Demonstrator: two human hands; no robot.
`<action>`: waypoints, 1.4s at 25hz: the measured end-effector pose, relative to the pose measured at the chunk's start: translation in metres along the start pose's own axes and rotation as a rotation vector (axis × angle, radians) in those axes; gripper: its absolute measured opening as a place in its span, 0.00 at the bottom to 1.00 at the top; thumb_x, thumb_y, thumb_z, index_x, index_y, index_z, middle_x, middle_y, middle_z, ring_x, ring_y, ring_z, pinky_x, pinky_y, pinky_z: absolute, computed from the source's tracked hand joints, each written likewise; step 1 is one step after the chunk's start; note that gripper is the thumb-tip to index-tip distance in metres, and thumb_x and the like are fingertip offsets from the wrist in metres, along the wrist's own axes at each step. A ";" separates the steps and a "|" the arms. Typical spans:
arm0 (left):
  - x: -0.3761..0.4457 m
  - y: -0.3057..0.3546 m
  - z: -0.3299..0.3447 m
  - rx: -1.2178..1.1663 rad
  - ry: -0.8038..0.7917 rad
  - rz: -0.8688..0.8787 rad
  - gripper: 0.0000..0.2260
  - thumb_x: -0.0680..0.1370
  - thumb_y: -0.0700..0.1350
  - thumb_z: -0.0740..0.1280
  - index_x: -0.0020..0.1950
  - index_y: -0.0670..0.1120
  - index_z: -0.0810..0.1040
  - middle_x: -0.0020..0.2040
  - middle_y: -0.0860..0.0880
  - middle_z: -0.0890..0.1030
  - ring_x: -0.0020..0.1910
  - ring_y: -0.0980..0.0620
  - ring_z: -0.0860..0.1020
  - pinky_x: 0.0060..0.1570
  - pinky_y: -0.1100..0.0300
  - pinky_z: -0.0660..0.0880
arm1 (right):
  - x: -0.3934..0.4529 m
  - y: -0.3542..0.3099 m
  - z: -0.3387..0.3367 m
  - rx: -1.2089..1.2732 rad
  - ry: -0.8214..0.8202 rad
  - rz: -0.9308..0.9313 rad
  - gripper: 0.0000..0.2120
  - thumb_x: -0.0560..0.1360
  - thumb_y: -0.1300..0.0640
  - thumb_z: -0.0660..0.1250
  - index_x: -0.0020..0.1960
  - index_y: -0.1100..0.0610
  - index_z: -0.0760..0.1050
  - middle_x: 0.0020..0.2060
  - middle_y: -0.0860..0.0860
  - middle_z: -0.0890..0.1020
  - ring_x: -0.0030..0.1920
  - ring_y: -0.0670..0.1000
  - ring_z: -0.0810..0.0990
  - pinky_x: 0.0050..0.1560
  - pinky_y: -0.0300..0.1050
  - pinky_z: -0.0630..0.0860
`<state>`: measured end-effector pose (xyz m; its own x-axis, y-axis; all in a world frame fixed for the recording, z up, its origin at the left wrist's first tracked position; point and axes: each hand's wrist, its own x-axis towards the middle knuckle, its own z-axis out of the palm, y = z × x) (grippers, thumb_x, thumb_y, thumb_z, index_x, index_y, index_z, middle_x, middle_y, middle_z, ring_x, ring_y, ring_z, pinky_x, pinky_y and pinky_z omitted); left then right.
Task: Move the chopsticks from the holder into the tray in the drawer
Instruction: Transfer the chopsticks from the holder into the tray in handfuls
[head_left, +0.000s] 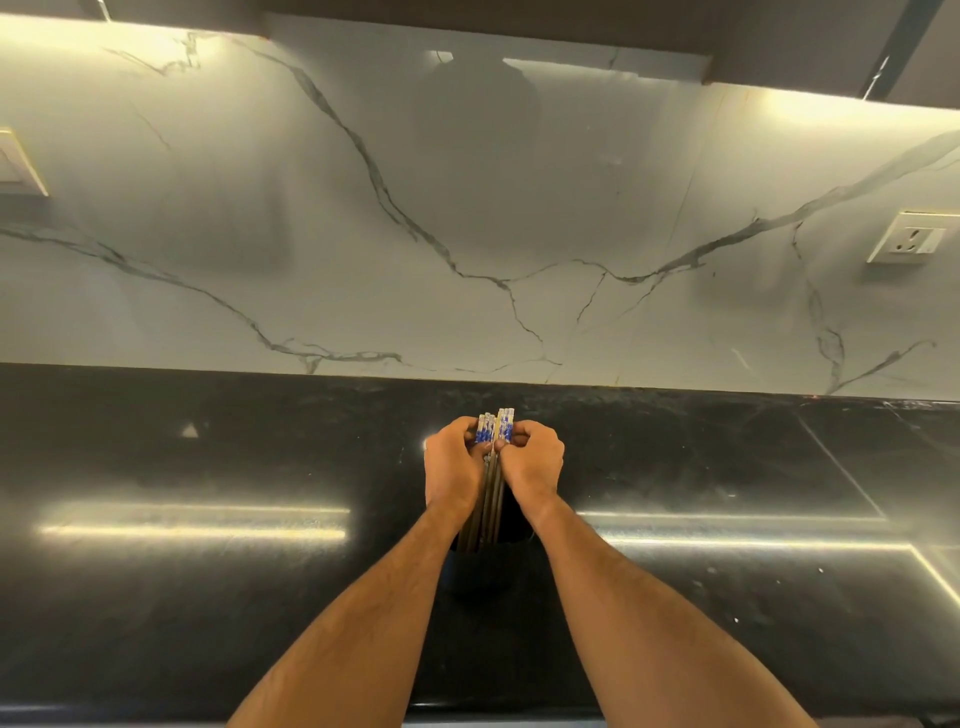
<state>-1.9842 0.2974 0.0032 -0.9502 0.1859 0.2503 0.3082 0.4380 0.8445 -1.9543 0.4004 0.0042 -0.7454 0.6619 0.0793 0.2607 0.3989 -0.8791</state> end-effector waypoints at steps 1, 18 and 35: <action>-0.002 0.001 -0.002 0.005 0.009 -0.004 0.13 0.76 0.37 0.74 0.60 0.45 0.82 0.50 0.50 0.85 0.47 0.57 0.82 0.48 0.67 0.78 | -0.002 -0.001 0.000 0.007 -0.005 -0.013 0.10 0.74 0.63 0.75 0.56 0.58 0.83 0.46 0.51 0.87 0.42 0.43 0.84 0.36 0.27 0.74; -0.005 0.056 -0.048 -0.151 0.117 0.049 0.12 0.74 0.32 0.73 0.56 0.44 0.84 0.46 0.55 0.81 0.42 0.61 0.80 0.41 0.76 0.74 | -0.032 -0.057 -0.036 0.249 -0.110 -0.231 0.15 0.71 0.66 0.78 0.56 0.62 0.81 0.43 0.53 0.87 0.43 0.49 0.87 0.45 0.44 0.85; -0.031 0.126 -0.073 -0.602 -0.097 0.010 0.15 0.85 0.40 0.60 0.70 0.43 0.76 0.58 0.45 0.84 0.57 0.50 0.83 0.59 0.56 0.79 | -0.056 -0.115 -0.082 0.465 -0.050 -0.196 0.14 0.75 0.71 0.69 0.58 0.60 0.80 0.47 0.53 0.87 0.48 0.49 0.87 0.51 0.49 0.85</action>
<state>-1.9190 0.2826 0.1363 -0.9300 0.2793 0.2388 0.2088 -0.1332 0.9688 -1.8925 0.3690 0.1394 -0.7845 0.5671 0.2509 -0.1789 0.1804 -0.9672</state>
